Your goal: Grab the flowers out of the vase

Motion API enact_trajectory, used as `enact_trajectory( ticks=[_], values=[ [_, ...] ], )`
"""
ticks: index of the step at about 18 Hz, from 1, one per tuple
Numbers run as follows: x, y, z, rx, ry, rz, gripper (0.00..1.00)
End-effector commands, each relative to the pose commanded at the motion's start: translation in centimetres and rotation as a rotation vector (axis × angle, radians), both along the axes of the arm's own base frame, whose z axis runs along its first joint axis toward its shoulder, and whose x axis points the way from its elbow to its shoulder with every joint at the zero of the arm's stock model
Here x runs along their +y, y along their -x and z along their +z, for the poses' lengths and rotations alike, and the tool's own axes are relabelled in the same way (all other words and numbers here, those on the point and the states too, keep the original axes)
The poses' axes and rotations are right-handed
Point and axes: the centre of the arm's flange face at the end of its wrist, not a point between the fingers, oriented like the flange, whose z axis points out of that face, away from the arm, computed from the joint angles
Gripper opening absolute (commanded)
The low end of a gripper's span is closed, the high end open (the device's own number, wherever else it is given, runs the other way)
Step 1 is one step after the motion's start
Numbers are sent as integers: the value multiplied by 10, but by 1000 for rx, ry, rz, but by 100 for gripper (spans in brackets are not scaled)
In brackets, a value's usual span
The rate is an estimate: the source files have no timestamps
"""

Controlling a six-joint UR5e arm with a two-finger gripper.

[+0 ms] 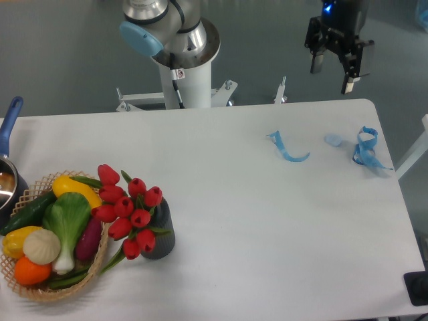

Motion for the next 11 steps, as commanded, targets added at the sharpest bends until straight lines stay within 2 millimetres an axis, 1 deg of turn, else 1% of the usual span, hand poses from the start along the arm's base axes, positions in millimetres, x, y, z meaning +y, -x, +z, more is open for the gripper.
enact_trajectory(
  ticks=[4, 7, 8, 11],
  values=[
    [0, -1, 0, -1, -3, 1, 100],
    [0, -9, -11, -23, -15, 0, 100],
    [2, -10, -13, -45, -55, 11, 100],
    [9, -16, -16, -131, -133, 156, 100]
  ],
)
